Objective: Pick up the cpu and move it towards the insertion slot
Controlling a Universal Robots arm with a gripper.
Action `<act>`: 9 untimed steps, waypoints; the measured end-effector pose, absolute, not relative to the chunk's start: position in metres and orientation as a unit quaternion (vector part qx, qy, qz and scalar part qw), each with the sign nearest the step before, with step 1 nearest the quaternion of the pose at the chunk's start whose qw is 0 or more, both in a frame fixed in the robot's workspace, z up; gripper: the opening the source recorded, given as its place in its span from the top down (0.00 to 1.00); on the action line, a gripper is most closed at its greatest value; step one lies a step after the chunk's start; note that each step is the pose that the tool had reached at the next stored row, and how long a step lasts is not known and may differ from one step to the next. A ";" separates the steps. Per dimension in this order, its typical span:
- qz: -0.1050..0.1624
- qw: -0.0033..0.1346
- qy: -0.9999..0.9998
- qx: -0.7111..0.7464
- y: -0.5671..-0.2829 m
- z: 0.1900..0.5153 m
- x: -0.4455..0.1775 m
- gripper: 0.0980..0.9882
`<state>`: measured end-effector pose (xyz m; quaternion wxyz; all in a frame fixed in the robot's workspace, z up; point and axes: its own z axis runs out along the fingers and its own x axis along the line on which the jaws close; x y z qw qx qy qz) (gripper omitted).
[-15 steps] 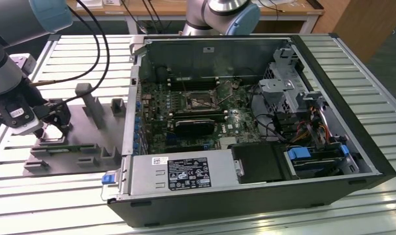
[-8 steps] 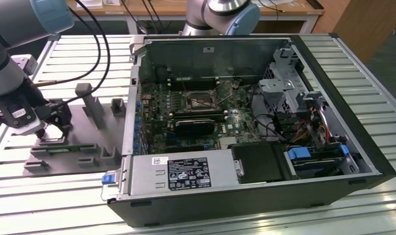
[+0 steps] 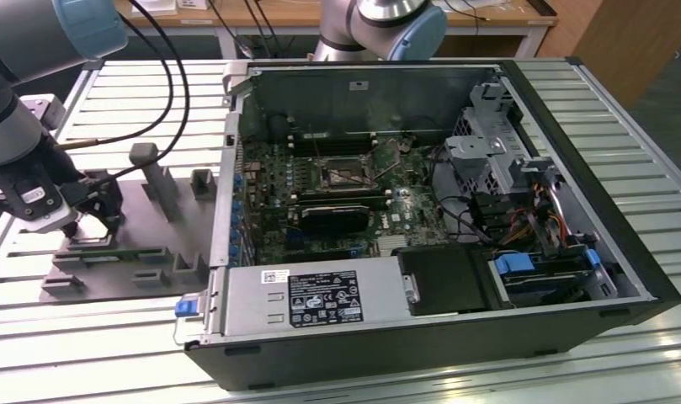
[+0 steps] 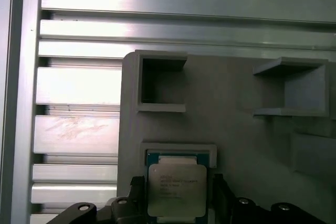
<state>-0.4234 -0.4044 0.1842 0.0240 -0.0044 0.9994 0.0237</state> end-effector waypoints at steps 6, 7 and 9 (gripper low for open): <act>0.024 0.024 0.999 -0.004 -0.404 0.184 -0.423 0.51; 0.024 0.024 0.999 -0.004 -0.404 0.184 -0.423 0.51; 0.024 0.024 0.999 -0.004 -0.404 0.184 -0.423 0.51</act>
